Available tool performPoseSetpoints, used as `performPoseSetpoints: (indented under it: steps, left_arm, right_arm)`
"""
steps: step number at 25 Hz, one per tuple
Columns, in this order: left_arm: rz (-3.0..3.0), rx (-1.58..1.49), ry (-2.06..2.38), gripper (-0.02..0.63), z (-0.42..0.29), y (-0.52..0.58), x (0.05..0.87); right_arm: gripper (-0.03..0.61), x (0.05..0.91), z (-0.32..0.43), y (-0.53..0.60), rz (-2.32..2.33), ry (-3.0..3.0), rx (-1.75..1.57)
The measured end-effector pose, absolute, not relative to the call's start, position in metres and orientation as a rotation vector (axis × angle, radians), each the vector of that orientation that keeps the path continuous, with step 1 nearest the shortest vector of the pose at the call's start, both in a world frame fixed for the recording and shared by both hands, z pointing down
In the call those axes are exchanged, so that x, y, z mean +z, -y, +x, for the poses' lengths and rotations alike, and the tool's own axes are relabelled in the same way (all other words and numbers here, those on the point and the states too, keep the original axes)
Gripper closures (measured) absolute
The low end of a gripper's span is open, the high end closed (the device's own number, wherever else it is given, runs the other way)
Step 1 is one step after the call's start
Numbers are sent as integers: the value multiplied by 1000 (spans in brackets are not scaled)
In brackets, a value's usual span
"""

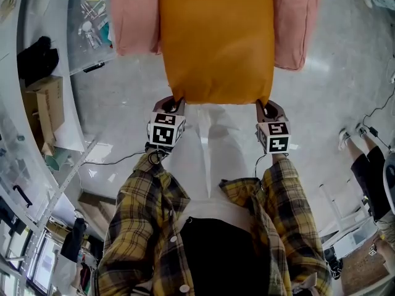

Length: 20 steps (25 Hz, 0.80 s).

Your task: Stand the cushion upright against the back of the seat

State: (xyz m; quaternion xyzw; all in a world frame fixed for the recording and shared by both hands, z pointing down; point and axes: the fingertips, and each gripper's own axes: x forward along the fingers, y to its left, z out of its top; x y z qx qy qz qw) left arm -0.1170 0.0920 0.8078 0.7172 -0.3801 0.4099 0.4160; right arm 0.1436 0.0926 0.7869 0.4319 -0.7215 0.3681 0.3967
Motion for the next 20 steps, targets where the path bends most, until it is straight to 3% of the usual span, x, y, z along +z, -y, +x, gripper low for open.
performPoseSetpoints:
  steps: [20]
  left_arm:
    - [1918,825,1120,569,-136,-23,660]
  right_arm:
    - [545,631,129,-26,1335,1979,795]
